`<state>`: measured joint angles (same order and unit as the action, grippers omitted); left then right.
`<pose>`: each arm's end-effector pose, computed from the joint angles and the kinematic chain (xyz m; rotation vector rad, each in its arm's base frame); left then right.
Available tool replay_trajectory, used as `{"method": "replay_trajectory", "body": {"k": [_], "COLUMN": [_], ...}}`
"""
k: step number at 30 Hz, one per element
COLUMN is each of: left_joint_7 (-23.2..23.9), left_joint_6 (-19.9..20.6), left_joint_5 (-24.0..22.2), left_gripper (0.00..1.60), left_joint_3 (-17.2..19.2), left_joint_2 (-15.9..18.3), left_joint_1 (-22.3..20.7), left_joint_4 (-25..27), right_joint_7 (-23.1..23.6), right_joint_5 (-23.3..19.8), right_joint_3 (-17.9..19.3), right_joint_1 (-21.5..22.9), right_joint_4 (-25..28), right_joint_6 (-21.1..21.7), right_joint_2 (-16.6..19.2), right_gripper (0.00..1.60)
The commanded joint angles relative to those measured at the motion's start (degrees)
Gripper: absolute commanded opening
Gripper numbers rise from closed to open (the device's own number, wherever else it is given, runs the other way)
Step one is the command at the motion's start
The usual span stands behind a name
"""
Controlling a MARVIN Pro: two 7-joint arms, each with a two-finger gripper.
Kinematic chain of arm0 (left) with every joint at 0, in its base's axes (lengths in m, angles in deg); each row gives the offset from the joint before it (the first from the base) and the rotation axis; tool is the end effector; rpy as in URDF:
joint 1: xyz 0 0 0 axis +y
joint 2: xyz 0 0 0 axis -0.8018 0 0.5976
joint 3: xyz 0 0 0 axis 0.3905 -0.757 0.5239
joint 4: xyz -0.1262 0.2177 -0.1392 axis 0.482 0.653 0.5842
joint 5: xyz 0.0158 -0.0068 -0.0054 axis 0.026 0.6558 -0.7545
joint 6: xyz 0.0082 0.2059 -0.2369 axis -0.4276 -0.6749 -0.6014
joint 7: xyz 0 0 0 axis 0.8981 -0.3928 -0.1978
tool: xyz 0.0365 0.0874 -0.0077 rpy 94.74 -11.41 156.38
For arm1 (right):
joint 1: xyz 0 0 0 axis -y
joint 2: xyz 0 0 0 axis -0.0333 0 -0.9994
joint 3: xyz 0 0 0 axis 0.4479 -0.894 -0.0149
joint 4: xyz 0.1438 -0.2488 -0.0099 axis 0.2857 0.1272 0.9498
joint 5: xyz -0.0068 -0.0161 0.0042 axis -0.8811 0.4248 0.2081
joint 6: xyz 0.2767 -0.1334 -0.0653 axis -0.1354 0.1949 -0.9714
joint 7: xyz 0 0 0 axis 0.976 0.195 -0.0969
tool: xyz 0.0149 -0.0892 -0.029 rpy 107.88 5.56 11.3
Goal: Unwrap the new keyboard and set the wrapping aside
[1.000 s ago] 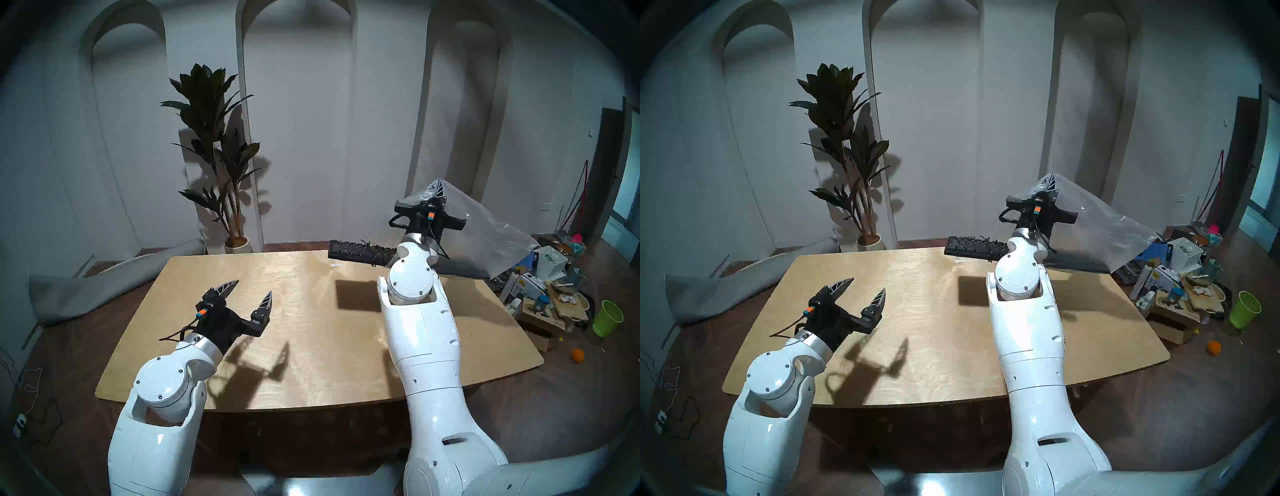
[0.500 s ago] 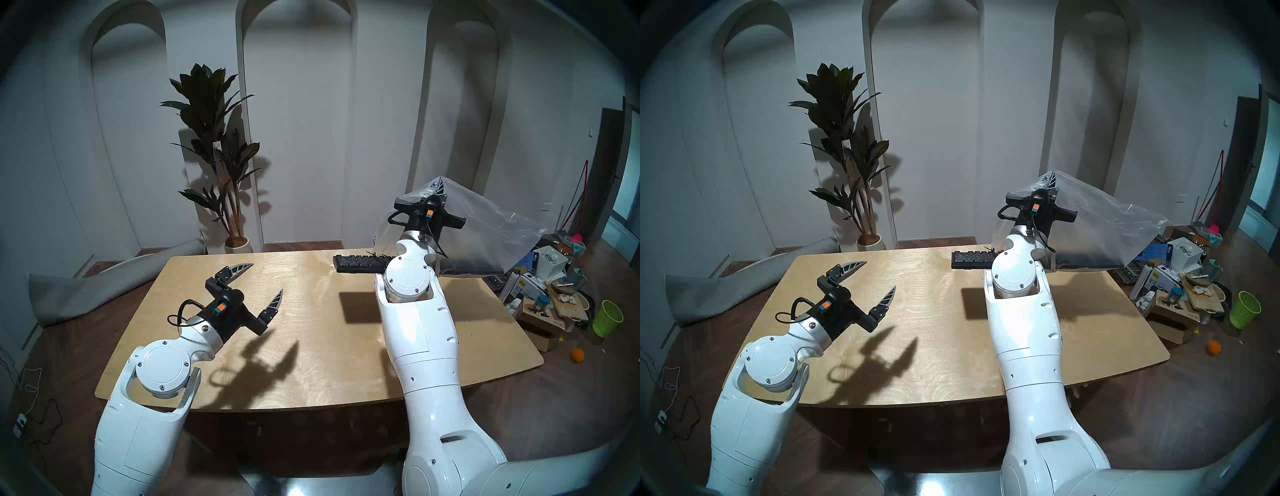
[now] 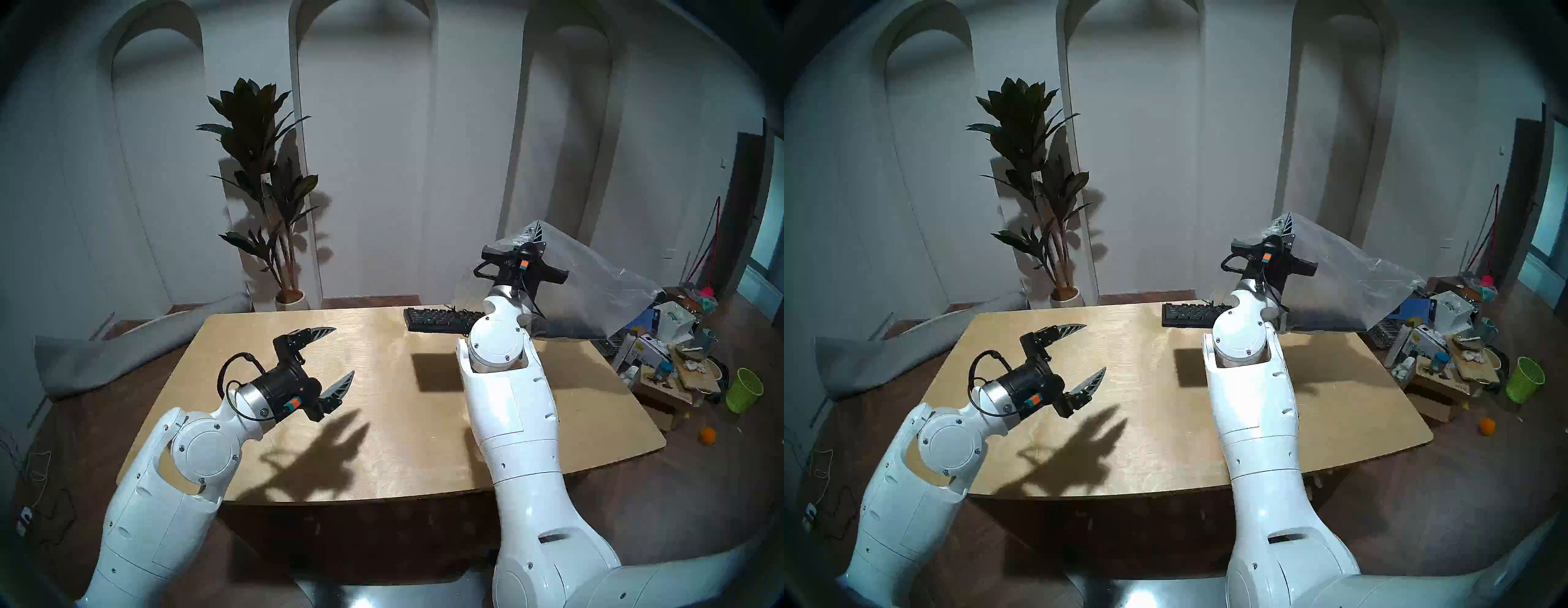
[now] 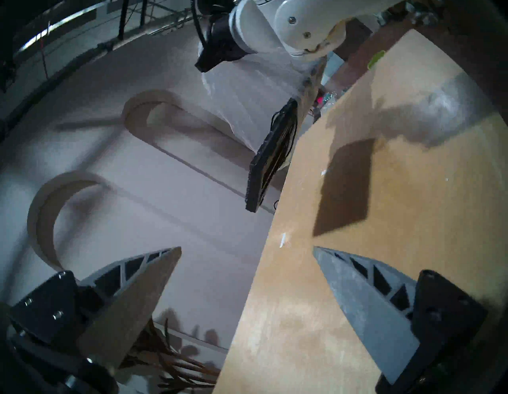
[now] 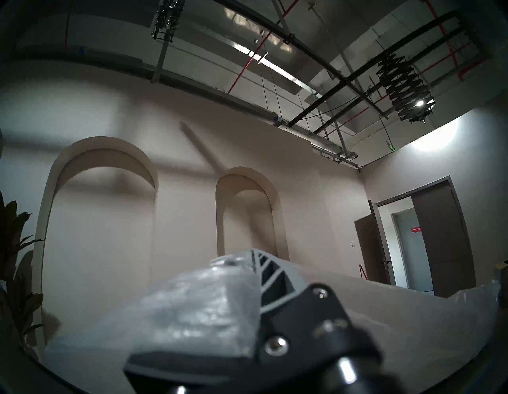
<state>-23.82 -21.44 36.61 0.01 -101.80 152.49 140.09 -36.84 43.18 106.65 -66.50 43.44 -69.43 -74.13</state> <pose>0.3601 0.0228 -0.2254 -1.3002 1.6451 -1.8614 0.4974 0.0216 -0.1451 1.2757 -0.4348 2.3952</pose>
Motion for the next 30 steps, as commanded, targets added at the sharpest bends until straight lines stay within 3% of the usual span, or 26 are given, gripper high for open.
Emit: {"method": "replay_trajectory", "body": {"k": [1, 13, 18, 26, 30], "left_joint_7": [-2.1, -4.6, -6.2, -9.1, -10.1], "left_joint_6": [-3.4, -8.0, -6.8, -2.3, -1.8], "left_joint_5": [4.5, 11.9, 14.6, 14.5, 15.5], "left_gripper": [1.6, 1.6, 1.6, 1.6, 1.6], "left_joint_3": [0.7, -3.6, -4.7, 1.1, 1.9], "left_joint_2": [2.2, 1.7, -0.2, -1.9, -2.1], "left_joint_1": [-6.9, -13.0, -16.0, -19.8, -21.9], "left_joint_4": [-0.7, -4.3, -7.6, -9.5, -9.1], "right_joint_7": [0.0, -1.0, -1.4, -1.9, -2.2], "right_joint_5": [0.2, 0.2, 0.2, 0.2, 0.2], "right_joint_3": [-0.3, -0.5, -0.6, -0.6, -0.7], "right_joint_1": [1.6, 1.7, 1.8, 1.5, 1.6], "right_joint_4": [1.3, 0.6, 0.4, -0.4, -0.6], "right_joint_6": [-0.4, -0.4, -0.5, -0.4, -0.4], "right_joint_2": [0.0, 0.0, 0.0, 0.0, 0.0], "right_gripper": [0.0, 0.0, 0.0, 0.0, 0.0]}}
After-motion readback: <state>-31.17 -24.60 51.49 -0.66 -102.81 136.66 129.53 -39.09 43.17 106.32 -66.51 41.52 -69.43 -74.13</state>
